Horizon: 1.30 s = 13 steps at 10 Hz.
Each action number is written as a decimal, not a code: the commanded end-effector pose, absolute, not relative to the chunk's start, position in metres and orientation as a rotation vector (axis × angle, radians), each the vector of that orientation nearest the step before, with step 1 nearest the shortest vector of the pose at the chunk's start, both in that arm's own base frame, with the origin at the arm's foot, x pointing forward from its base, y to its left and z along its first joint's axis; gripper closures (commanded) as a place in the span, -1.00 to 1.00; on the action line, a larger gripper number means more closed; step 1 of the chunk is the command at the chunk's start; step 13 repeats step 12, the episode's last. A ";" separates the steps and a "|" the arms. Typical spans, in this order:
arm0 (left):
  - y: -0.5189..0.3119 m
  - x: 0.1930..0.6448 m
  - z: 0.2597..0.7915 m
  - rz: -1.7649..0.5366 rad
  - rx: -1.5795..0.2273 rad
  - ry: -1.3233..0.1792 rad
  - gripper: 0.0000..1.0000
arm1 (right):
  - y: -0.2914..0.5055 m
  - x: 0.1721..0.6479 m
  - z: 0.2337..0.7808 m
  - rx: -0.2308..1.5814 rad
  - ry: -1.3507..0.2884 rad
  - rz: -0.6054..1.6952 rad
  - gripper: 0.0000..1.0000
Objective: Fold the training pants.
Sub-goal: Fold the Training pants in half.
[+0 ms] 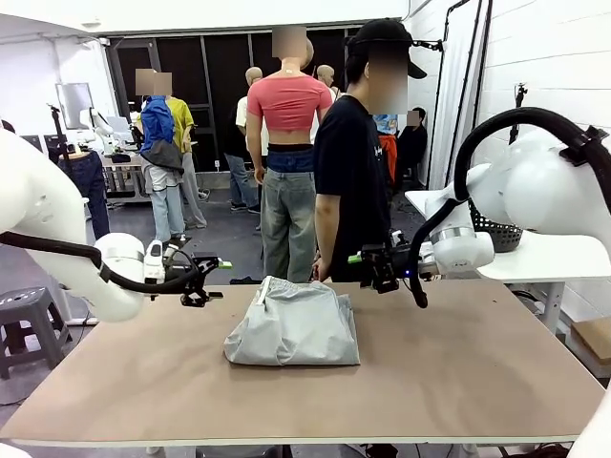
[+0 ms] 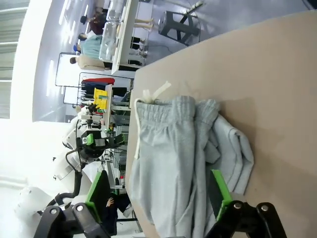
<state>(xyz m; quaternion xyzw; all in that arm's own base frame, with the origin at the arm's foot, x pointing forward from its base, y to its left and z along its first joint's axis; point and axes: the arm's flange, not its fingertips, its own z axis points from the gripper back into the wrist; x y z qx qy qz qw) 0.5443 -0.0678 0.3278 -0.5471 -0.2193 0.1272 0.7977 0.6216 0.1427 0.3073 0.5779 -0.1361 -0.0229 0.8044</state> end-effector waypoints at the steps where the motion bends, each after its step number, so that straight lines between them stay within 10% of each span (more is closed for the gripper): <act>1: -0.066 0.526 0.333 0.236 -1.200 -0.499 -1.00 | 0.145 0.606 0.313 1.229 -0.290 -0.016 -1.00; 13: -0.066 0.539 0.337 0.264 -1.179 -0.486 -1.00 | 0.143 0.622 0.307 1.238 -0.292 -0.049 -1.00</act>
